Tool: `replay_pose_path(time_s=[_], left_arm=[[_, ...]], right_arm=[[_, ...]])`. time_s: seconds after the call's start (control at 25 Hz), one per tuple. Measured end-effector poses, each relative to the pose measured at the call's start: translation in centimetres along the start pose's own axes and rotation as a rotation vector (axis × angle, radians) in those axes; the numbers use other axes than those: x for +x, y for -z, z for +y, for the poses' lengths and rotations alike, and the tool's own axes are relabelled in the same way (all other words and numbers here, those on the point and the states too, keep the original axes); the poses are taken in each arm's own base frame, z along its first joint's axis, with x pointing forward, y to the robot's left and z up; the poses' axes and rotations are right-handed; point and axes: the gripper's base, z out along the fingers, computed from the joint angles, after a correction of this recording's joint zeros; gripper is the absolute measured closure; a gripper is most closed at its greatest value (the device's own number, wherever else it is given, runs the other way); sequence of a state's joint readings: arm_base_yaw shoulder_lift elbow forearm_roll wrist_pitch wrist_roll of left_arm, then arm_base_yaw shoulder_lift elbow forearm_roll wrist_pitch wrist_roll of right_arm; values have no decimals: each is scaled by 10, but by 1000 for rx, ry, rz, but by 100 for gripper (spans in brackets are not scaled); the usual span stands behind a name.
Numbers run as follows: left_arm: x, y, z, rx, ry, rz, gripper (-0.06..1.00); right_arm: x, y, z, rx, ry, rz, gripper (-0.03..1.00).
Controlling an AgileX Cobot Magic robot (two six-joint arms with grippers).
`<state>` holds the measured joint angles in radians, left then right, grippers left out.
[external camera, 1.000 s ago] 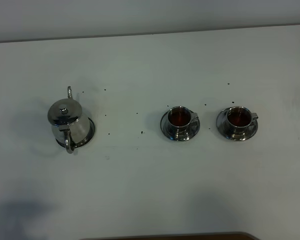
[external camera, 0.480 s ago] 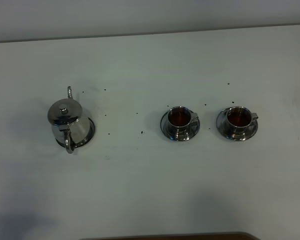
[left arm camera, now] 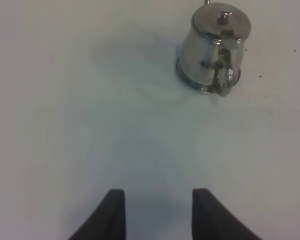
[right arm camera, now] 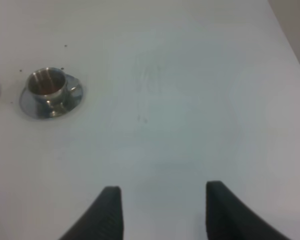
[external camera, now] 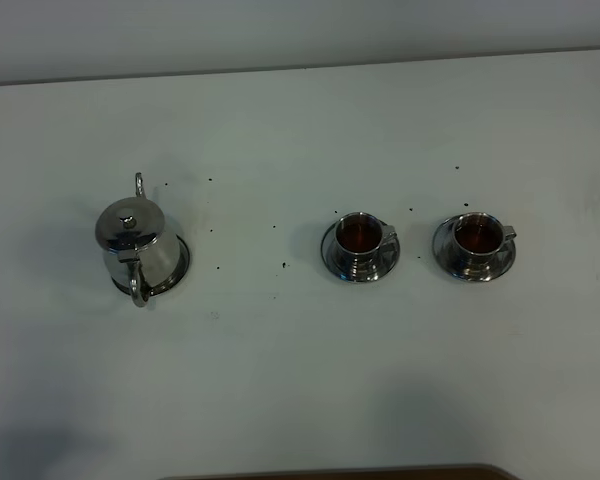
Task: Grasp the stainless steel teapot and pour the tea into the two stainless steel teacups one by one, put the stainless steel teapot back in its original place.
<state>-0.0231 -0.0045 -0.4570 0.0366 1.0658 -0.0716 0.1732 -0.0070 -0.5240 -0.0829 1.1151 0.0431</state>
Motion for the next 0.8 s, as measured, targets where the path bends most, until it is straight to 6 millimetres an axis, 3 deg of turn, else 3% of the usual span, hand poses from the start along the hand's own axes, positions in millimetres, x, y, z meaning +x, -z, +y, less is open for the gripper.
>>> replay_pose_path(time_s=[0.8], left_arm=[[0,0,0,0,-2,0,56]], right_arm=[[0,0,0,0,0,0,58]])
